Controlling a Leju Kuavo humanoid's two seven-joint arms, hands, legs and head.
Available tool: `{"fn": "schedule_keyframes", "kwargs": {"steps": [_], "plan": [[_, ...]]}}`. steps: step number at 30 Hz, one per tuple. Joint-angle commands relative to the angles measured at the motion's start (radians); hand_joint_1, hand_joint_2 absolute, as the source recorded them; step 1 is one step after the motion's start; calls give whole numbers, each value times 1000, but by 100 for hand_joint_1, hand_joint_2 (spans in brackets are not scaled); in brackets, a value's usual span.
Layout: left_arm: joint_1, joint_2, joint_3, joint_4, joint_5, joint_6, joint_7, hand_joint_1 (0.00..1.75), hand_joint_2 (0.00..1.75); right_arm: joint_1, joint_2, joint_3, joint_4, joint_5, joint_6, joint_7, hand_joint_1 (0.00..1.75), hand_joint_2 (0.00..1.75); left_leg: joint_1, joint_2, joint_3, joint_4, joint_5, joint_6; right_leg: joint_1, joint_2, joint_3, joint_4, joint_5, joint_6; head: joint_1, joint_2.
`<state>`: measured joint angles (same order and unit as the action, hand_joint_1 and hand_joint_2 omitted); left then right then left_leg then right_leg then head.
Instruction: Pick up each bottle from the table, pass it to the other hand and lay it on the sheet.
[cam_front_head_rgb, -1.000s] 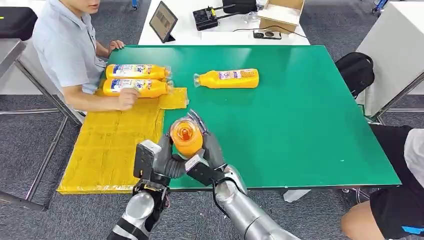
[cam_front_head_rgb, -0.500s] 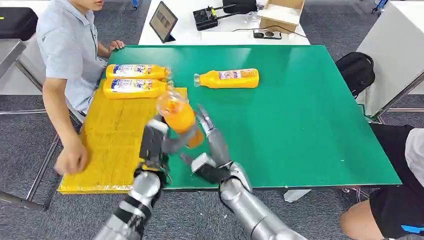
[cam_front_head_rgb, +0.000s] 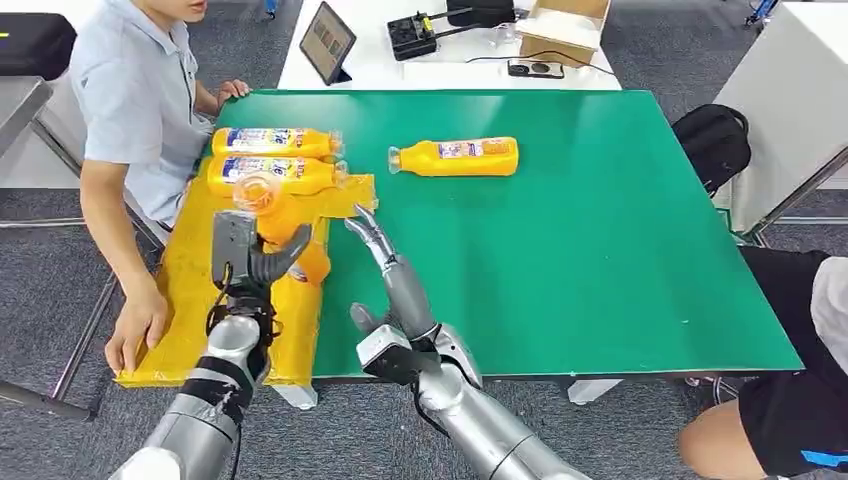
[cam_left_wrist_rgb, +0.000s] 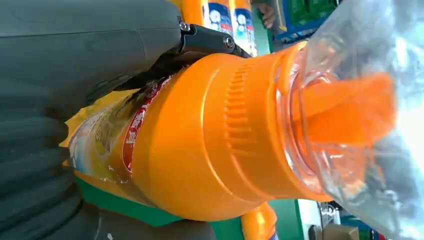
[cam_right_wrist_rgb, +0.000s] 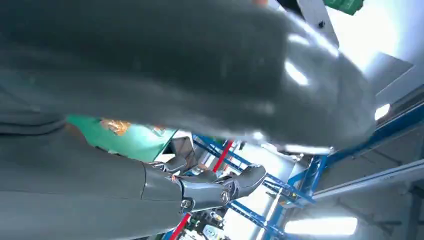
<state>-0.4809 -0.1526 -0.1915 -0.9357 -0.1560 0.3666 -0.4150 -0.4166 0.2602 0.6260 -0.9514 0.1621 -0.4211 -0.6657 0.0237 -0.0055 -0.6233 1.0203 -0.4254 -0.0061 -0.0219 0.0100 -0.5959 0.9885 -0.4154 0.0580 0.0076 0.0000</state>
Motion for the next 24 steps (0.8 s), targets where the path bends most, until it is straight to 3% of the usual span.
{"fn": "schedule_keyframes", "kwargs": {"steps": [1,3,4,8,13,17,24], "plan": [[-65,29,12,108,-91,90,-10,175,175,-12,-38,43,-6,-1,4,-32,0,0,0,0,2,0,0,1,1,-1,2,-1,0,-2,0,0],[-65,29,12,108,-91,90,-10,175,175,-12,-38,43,-6,-1,4,-32,0,0,0,0,3,-1,-1,1,1,-1,3,-1,-1,-2,0,0],[-76,45,-16,125,-212,199,2,175,175,-2,-45,53,-38,1,5,-32,0,0,0,0,2,-1,0,1,1,-1,2,-1,0,-2,0,0],[-150,100,-92,243,-609,330,191,175,175,41,-76,85,-181,-6,1,-32,0,0,0,-1,3,0,-1,1,1,-2,3,0,-1,-2,0,0],[-174,67,-21,242,-605,229,118,175,175,91,-101,70,-310,-9,10,-32,0,0,1,-3,4,0,-1,2,2,-4,5,0,-2,-3,0,0],[-191,85,-96,242,-790,234,201,175,175,103,-105,57,-314,-3,24,-32,0,0,1,-2,4,0,-2,2,2,-3,5,-1,-2,-3,0,0],[-254,66,-199,387,-929,-18,262,175,175,127,-115,29,-340,-19,65,-32,0,0,0,-2,3,0,0,1,1,-4,4,-1,-1,-2,0,0]]}}
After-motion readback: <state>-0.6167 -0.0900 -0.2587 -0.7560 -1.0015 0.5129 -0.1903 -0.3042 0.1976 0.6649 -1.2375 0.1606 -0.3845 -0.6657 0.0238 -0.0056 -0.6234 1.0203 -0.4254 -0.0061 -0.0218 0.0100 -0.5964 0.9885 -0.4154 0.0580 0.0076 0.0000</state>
